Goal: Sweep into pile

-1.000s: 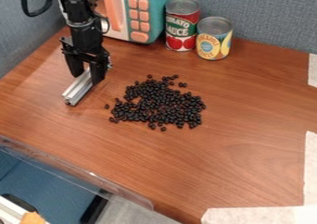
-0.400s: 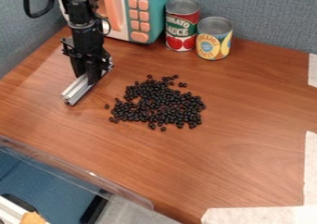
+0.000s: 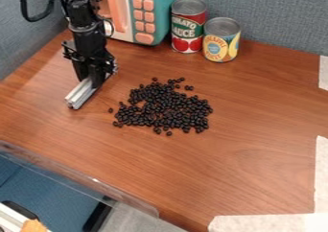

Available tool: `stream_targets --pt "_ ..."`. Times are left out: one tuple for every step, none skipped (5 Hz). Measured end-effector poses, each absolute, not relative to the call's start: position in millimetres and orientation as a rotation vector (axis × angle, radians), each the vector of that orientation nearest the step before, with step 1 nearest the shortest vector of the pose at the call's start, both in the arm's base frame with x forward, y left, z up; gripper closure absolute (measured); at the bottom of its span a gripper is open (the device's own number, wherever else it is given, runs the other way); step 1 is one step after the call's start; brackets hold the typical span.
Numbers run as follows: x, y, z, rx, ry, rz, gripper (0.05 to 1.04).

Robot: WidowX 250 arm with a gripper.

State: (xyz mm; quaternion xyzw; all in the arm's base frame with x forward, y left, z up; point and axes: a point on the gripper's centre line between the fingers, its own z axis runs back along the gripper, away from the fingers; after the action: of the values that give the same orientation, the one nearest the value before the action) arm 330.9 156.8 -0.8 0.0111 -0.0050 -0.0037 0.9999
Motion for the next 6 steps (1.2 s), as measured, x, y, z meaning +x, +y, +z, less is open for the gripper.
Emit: stream_targets --pt "332 137 -1 0.003 -0.019 -0.019 0.717" --pt "338 114 -1 0.004 -0.008 -0.075 0.717" --pt "342 89 -1 -0.008 -0.013 -0.118 0.717" --pt "347 62 -1 -0.019 -0.02 -0.156 0.717" --pt "352 23 -1 -0.019 -0.031 -0.234 0.717" --pt "354 -5 -1 -0.02 -0.036 -0.277 0.717"
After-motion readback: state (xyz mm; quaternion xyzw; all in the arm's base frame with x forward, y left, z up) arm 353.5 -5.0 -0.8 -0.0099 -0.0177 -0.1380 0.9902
